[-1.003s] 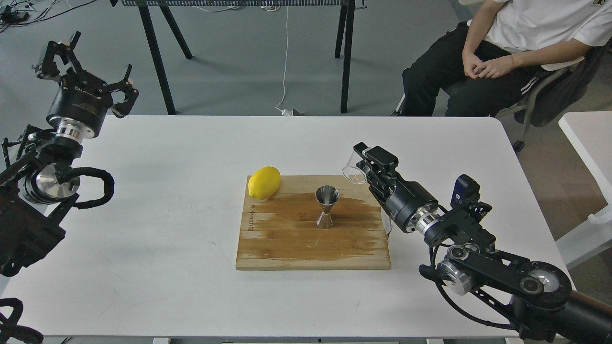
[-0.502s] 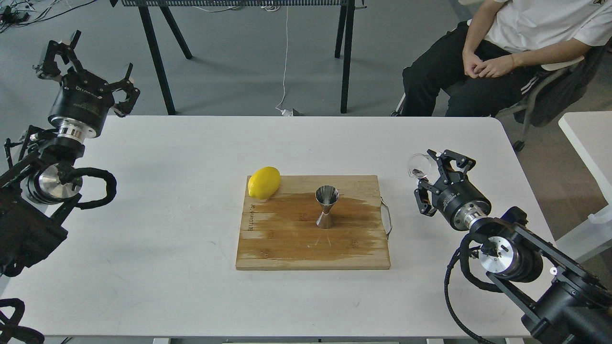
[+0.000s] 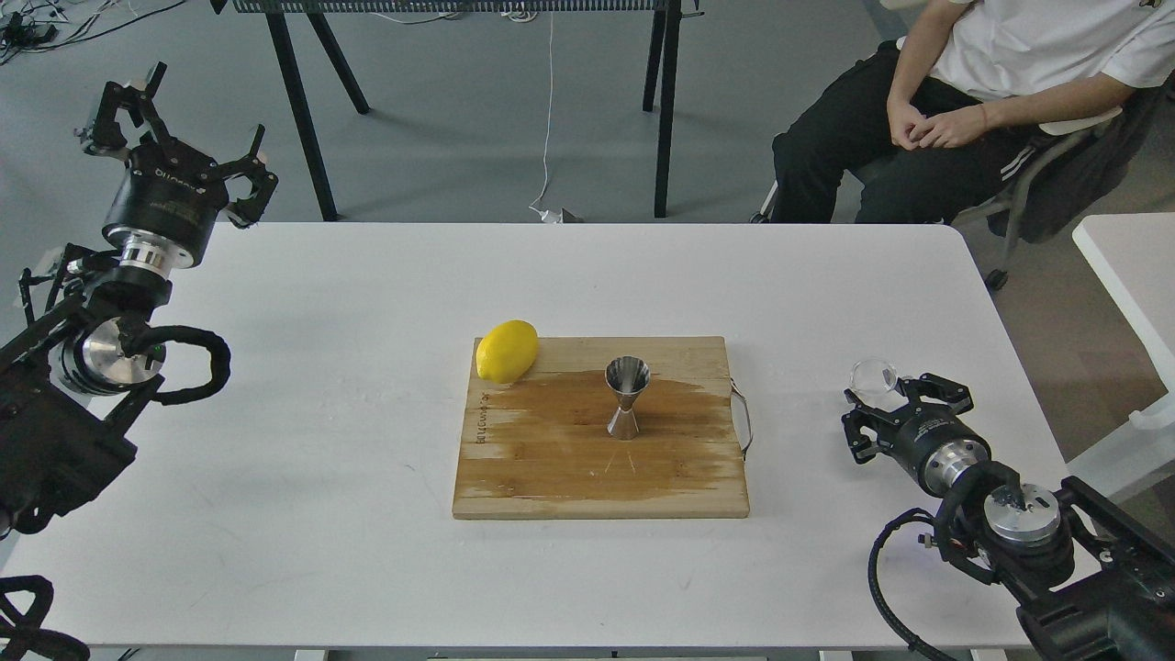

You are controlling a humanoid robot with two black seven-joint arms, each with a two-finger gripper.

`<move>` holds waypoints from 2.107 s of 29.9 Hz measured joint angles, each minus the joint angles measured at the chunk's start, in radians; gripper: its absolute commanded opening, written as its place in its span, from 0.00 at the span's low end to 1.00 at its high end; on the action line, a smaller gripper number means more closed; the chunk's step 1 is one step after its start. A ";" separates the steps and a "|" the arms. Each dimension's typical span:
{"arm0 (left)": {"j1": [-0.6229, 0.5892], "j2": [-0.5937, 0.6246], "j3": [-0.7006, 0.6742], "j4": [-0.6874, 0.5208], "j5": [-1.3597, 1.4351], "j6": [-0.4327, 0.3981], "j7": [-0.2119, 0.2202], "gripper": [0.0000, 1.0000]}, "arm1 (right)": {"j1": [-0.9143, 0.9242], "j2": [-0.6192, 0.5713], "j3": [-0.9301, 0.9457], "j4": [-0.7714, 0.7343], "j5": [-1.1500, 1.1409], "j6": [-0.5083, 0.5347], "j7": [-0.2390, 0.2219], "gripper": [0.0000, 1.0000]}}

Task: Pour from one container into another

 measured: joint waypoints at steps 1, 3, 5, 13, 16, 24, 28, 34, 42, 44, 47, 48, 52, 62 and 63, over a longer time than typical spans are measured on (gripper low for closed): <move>0.000 0.000 0.000 0.000 0.000 0.000 0.000 1.00 | 0.000 0.008 0.010 -0.011 0.014 0.001 -0.007 0.34; -0.001 0.000 0.001 0.003 0.000 0.000 0.001 1.00 | -0.001 0.028 0.029 -0.032 0.040 0.002 -0.018 0.34; -0.002 0.000 0.001 0.005 0.000 0.000 0.002 1.00 | -0.002 0.046 0.041 -0.043 0.050 0.002 -0.021 0.36; -0.006 0.002 0.000 0.006 0.000 0.002 0.004 1.00 | -0.031 0.082 0.095 -0.052 0.055 0.001 -0.023 0.46; -0.007 0.003 -0.001 0.007 0.000 0.002 0.004 1.00 | -0.038 0.082 0.100 -0.052 0.055 0.002 -0.023 0.50; -0.014 0.002 -0.001 0.007 0.000 0.002 0.006 1.00 | -0.047 0.081 0.106 -0.041 0.058 0.001 -0.023 0.61; -0.016 0.001 -0.001 0.008 0.000 0.002 0.006 1.00 | -0.048 0.081 0.106 -0.041 0.058 0.004 -0.022 0.37; -0.018 0.002 0.000 0.009 0.000 0.002 0.009 1.00 | -0.048 0.080 0.106 -0.041 0.058 0.033 -0.021 0.37; -0.019 0.003 0.001 0.009 0.000 0.002 0.009 1.00 | -0.049 0.079 0.108 -0.041 0.057 0.038 -0.021 0.61; -0.019 0.003 0.001 0.009 0.000 0.002 0.009 1.00 | -0.050 0.078 0.108 -0.041 0.057 0.040 -0.020 0.64; -0.019 0.003 0.002 0.009 0.000 0.002 0.009 1.00 | -0.052 0.077 0.109 -0.041 0.057 0.043 -0.017 0.65; -0.019 0.003 0.003 0.009 0.000 0.002 0.009 1.00 | -0.053 0.077 0.109 -0.041 0.057 0.043 -0.016 0.60; -0.019 0.003 0.005 0.009 0.000 0.002 0.009 1.00 | -0.054 0.077 0.109 -0.041 0.057 0.044 -0.015 0.31; -0.021 0.002 0.001 0.009 0.000 0.004 0.009 1.00 | -0.055 0.078 0.107 -0.041 0.056 0.046 -0.015 0.53; -0.021 0.002 0.001 0.009 0.000 0.003 0.009 1.00 | -0.055 0.078 0.108 -0.041 0.056 0.046 -0.015 0.56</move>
